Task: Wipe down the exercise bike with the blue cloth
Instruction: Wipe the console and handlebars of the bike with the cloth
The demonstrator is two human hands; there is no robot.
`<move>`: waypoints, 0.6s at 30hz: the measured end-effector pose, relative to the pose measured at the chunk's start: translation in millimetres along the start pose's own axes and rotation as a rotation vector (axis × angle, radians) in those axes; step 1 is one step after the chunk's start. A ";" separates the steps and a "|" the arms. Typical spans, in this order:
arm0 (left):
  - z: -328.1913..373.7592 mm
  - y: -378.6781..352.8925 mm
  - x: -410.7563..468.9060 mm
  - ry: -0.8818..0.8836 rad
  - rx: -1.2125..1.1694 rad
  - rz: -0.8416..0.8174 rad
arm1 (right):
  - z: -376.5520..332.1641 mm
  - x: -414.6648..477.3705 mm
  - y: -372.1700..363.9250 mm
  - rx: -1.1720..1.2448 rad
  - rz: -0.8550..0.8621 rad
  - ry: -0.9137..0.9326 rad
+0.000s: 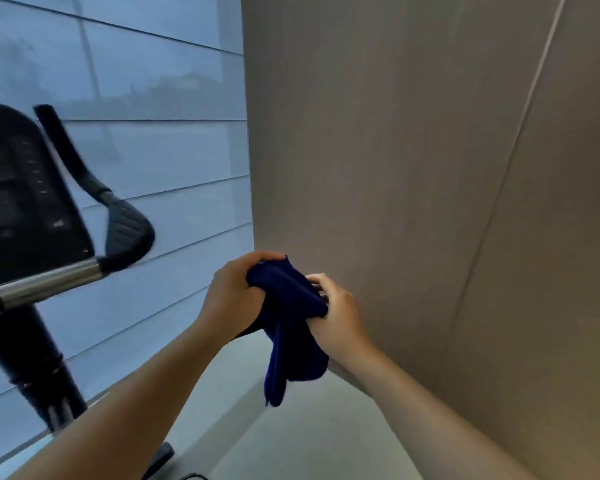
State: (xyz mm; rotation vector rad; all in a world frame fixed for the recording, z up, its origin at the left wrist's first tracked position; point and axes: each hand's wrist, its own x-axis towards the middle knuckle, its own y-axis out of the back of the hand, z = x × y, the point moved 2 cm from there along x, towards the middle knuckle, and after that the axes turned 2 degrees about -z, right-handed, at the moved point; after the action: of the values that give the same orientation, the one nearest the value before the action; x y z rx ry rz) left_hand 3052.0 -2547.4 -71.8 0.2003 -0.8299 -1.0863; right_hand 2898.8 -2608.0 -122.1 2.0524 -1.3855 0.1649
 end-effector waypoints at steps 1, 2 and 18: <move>8.9 -13.7 4.0 -0.011 0.000 0.001 | 7.8 -3.3 18.7 -0.034 -0.006 -0.004; 19.0 -30.0 9.1 -0.022 0.006 -0.004 | 16.8 -6.8 39.7 -0.067 -0.016 -0.012; 36.5 -98.6 60.8 0.085 0.118 -0.068 | 80.1 33.8 91.7 0.012 -0.127 -0.030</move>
State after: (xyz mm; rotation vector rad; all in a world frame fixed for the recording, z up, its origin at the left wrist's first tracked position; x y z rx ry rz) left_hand 2970.3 -2637.2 -68.2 0.3739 -0.8165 -1.0854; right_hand 2814.3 -2701.8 -129.4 2.1528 -1.2699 0.0890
